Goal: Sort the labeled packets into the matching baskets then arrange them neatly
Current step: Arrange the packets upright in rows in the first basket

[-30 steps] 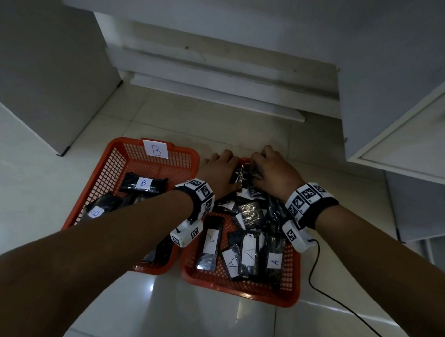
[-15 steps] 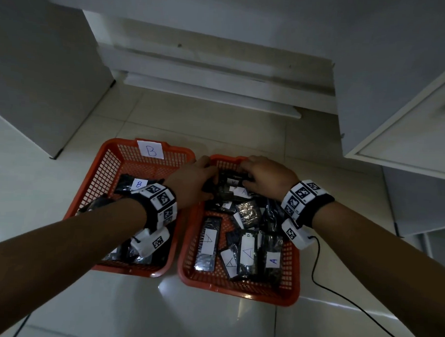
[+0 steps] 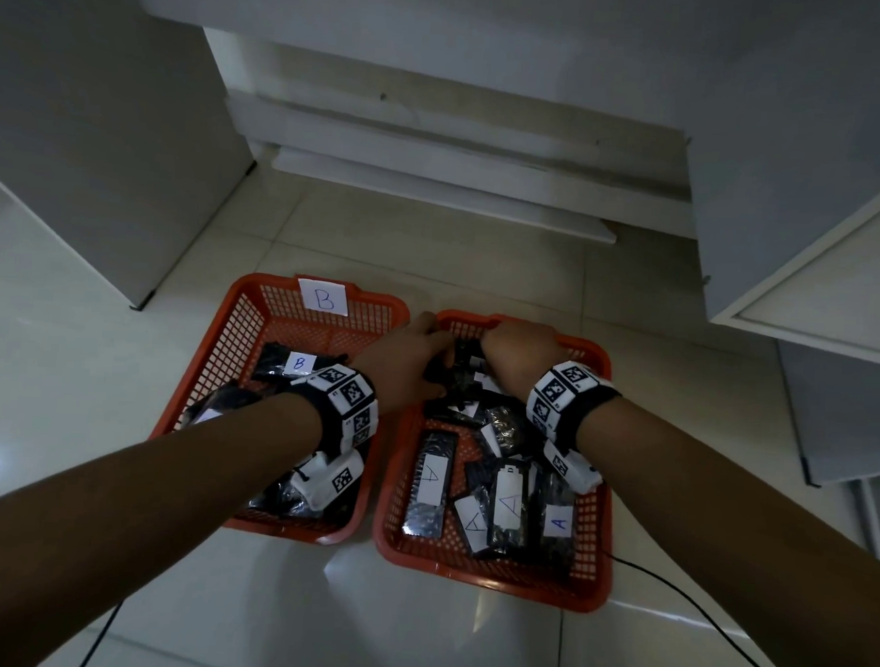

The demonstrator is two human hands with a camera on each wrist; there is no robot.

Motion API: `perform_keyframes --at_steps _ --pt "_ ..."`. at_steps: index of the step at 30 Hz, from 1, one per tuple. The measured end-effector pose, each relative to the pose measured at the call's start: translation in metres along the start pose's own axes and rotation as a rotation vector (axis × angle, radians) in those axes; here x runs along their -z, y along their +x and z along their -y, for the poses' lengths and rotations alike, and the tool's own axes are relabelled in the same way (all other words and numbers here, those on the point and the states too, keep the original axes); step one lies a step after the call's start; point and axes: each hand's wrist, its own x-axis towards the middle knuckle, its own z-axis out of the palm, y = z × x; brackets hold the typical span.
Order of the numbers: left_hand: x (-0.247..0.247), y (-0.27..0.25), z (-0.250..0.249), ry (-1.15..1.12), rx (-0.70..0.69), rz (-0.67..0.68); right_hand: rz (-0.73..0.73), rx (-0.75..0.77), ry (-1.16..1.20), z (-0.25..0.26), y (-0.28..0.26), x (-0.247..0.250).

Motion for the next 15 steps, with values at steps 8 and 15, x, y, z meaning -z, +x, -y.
perform_keyframes --at_steps 8,15 --pt "0.008 -0.001 -0.004 -0.029 0.007 -0.023 -0.053 -0.082 0.129 -0.012 0.004 0.004" --pt "0.015 0.001 0.005 -0.068 0.021 -0.029 -0.089 -0.149 0.882 -0.051 -0.013 0.016"
